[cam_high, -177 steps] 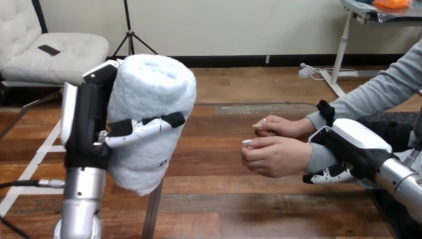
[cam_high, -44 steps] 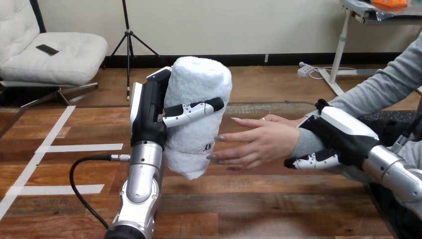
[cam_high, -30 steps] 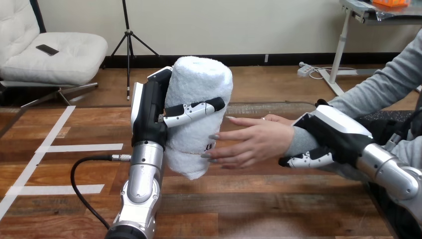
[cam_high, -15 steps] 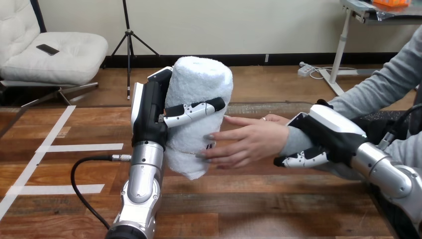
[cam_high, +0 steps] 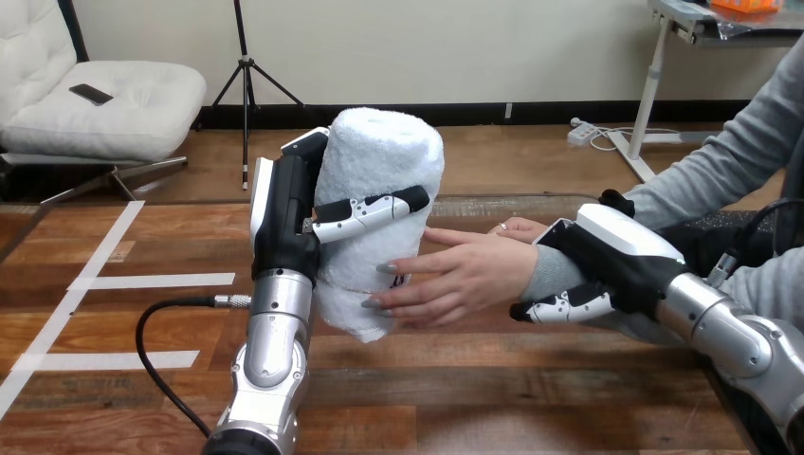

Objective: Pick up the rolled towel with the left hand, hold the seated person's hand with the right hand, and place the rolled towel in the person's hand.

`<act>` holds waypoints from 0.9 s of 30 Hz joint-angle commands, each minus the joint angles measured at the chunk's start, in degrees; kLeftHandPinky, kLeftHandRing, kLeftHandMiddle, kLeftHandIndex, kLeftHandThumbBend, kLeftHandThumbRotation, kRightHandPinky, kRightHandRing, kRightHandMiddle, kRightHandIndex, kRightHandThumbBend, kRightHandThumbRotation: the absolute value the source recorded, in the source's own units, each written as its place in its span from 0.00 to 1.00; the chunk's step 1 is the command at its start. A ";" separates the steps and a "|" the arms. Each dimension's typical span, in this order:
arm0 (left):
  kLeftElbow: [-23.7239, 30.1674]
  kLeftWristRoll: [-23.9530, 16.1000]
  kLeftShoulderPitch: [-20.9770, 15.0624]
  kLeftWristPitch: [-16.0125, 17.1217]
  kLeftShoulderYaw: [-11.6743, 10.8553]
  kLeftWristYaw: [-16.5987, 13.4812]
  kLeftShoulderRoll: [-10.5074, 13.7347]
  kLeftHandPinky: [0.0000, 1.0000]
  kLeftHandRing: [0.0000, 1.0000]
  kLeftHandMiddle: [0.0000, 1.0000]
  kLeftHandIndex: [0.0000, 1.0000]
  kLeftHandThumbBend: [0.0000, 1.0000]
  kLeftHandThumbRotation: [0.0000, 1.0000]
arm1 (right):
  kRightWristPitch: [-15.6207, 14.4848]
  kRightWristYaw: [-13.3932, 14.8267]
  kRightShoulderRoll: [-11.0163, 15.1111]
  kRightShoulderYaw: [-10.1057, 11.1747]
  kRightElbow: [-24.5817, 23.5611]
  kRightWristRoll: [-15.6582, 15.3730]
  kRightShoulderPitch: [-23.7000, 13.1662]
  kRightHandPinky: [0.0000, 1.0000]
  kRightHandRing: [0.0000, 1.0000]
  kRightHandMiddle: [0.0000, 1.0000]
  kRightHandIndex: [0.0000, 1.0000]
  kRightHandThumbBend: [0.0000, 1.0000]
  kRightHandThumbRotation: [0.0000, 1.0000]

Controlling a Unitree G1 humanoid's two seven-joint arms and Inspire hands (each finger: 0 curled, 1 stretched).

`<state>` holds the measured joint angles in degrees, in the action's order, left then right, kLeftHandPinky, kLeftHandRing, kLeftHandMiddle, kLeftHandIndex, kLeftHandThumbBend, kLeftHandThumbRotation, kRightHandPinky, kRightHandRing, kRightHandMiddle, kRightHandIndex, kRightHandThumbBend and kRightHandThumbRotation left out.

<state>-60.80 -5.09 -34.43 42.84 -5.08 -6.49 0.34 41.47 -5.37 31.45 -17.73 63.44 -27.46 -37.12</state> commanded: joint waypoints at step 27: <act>-1.41 5.63 -8.01 1.42 -1.18 1.47 -6.28 0.35 0.37 0.40 0.41 0.73 0.00 | 1.07 0.50 -2.56 1.16 -1.51 0.95 -8.26 0.13 0.17 0.22 0.23 0.57 0.35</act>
<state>-62.30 -0.45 -35.39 42.84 -5.69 -5.67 -4.37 41.18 -5.69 29.69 -17.93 63.45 -27.69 -38.74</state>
